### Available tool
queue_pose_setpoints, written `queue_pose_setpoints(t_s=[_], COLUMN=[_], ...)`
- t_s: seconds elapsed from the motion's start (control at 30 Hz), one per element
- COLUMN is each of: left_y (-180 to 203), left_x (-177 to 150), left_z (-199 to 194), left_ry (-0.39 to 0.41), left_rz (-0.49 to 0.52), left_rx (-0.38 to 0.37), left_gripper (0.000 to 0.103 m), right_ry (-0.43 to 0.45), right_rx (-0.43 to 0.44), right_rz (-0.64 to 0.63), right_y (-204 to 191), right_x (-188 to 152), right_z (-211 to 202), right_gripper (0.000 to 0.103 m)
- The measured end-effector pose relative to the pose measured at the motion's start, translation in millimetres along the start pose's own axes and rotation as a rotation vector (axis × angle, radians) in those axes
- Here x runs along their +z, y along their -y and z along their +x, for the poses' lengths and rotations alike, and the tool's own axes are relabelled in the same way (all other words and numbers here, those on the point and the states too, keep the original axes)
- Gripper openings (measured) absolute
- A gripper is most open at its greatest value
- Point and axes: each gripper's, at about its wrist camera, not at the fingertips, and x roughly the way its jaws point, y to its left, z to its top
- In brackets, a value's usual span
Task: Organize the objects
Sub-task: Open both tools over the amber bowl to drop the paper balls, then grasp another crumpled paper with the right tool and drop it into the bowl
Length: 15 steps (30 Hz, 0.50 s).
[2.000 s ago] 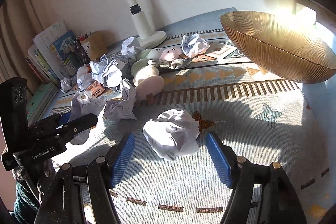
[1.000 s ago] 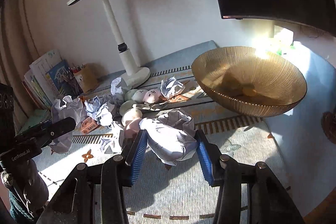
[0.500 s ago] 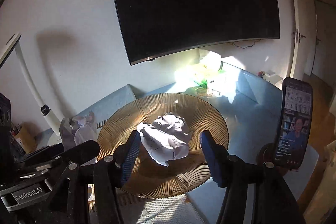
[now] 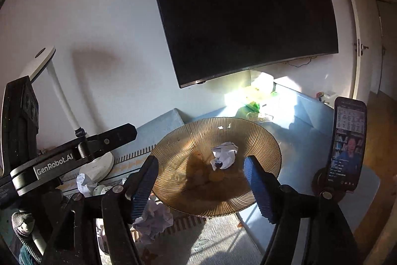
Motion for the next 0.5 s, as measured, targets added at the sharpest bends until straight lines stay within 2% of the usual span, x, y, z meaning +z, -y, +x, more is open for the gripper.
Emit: queue_pose_setpoints(t_s=[0.03, 0.1, 0.17, 0.2, 0.23, 0.3, 0.4, 0.5], left_y=[1.4, -3.4, -18.9, -28.1, -36.1, -48.6, -66.7, -86.7], left_x=[3.3, 2.4, -6.8, -14.8, -23.7, -45.6, -81.5, -111.2], left_z=[7.7, 11.8, 1.3, -8.0, -18.0, -41.2, -79.3, -118.2], left_ry=[-0.020, -0.058, -0.091, -0.093, -0.088, -0.072, -0.047, -0.010], left_rz=[0.008, 0.014, -0.022, -0.046, -0.059, -0.056, -0.093, -0.147], left_rx=[0.012, -0.011, -0.037, -0.031, -0.011, 0.045, 0.114, 0.169], left_gripper=[0.058, 0.058, 0.067, 0.079, 0.084, 0.084, 0.084, 0.087], right_ry=[-0.002, -0.026, -0.050, -0.078, -0.119, -0.211, -0.265, -0.306], right_rx=[0.013, 0.056, 0.091, 0.115, 0.152, 0.207, 0.196, 0.128], right_rz=[-0.006, -0.047, -0.082, -0.090, -0.096, -0.099, -0.123, -0.174], right_y=[2.9, 2.8, 3.0, 1.0, -2.4, -17.0, -50.5, -84.5], right_x=[-2.9, -13.7, -32.6, -42.7, -54.1, -76.4, -98.6, -111.0], right_z=[-6.5, -13.0, -13.2, -8.7, -1.2, 18.6, 45.1, 73.9], right_gripper=[0.076, 0.092, 0.097, 0.097, 0.097, 0.097, 0.097, 0.097])
